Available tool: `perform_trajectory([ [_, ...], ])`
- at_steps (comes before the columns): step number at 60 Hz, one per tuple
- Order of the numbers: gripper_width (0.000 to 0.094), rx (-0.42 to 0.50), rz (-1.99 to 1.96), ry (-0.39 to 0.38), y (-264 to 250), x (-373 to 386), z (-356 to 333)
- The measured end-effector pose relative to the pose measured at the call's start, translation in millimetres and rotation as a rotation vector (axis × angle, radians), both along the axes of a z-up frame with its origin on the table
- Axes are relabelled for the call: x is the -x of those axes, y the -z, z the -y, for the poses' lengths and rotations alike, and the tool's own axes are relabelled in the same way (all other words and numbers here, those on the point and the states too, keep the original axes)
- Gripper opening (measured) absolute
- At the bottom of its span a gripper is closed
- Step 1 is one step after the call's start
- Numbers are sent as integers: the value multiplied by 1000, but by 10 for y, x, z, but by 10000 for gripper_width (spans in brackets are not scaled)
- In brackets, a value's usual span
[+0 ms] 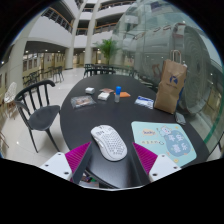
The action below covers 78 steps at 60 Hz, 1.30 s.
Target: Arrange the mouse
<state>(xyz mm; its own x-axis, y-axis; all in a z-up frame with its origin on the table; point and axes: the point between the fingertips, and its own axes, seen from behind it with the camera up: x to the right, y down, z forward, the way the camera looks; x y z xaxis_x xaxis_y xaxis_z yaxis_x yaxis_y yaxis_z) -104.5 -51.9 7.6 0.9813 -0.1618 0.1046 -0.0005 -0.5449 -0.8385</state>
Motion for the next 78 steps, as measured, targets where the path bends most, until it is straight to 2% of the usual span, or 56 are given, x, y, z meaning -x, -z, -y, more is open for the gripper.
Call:
perform_trajectory([
  [9,833,63,-33,-17,185,-76,-233],
  [20,809,59,-101,13,244,-220,-614],
  [24,718,53,-102,40,252,-357,-810],
  [27,522,51,-103,53,253,-368,-856],
  [33,458,51,-129,96,263,-387,-962],
  [38,401,86,-117,63,250,-338,-911],
  [42,400,86,-75,62,58,-447,-760],
  [50,402,-10,8,147,-539,-1026,-406],
  [54,403,-19,27,191,-671,-1439,-204],
  [60,405,34,20,232,-486,-1867,-15],
  [67,406,93,-7,198,-96,-2040,42],
  [73,491,159,0,179,223,-2067,69],
  [75,514,120,-12,192,183,-2082,15],
  [78,583,130,-42,222,215,-2091,77],
])
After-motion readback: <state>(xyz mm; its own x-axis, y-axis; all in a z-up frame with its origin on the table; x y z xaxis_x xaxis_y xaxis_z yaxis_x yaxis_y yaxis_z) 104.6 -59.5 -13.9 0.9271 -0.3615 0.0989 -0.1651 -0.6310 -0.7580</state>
